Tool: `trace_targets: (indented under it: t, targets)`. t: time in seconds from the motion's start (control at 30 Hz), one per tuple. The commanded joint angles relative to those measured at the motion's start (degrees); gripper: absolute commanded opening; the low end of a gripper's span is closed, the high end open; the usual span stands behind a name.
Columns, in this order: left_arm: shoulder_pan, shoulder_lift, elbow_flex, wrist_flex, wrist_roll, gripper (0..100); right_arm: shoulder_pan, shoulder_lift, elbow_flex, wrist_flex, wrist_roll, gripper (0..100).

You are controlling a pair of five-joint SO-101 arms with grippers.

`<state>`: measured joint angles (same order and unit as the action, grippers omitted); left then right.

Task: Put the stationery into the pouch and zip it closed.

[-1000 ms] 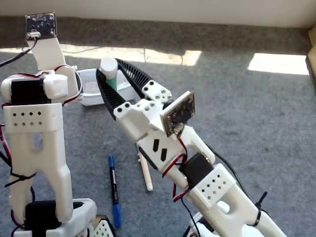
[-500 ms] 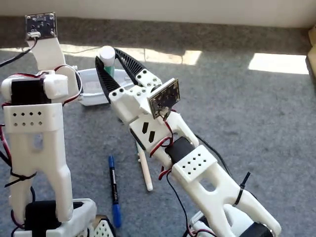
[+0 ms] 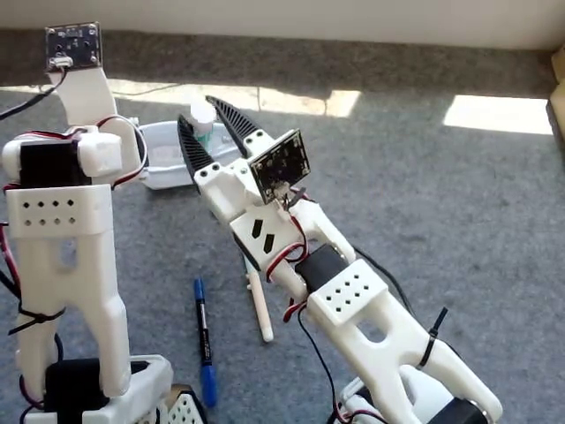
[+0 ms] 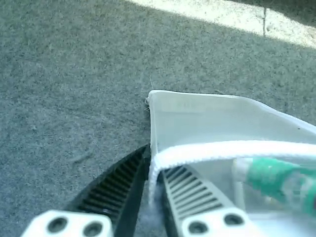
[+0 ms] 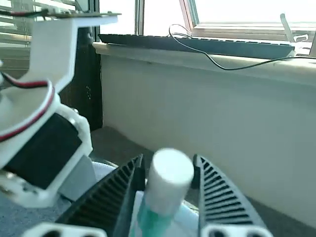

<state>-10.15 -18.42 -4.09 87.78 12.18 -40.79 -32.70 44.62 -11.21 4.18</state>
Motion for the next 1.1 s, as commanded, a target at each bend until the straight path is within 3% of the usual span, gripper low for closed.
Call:
trace_targets:
  t: [0.0, 0.23, 0.67, 0.97, 1.07]
  targets:
    - [-0.57, 0.13, -2.51, -0.18, 0.18, 1, 0.57, -0.75, -3.74, 0.22, -0.09, 18.1]
    - [-0.57, 0.13, -2.33, -0.35, 0.18, 1, 0.66, -6.73, -3.74, 0.92, -0.09, 18.1]
    - [-8.22, -0.13, -2.59, -0.35, 0.35, 1, 0.92, -21.32, -4.26, 37.41, -0.18, 18.1]
    - [-14.64, -9.19, -1.89, 0.09, 0.53, 1, 1.01, -22.81, -3.82, 52.62, -0.79, 18.1]
    - [-15.43, -9.98, -0.40, -0.35, 0.53, 1, 1.01, -22.73, -3.82, 55.34, -4.31, 18.1]
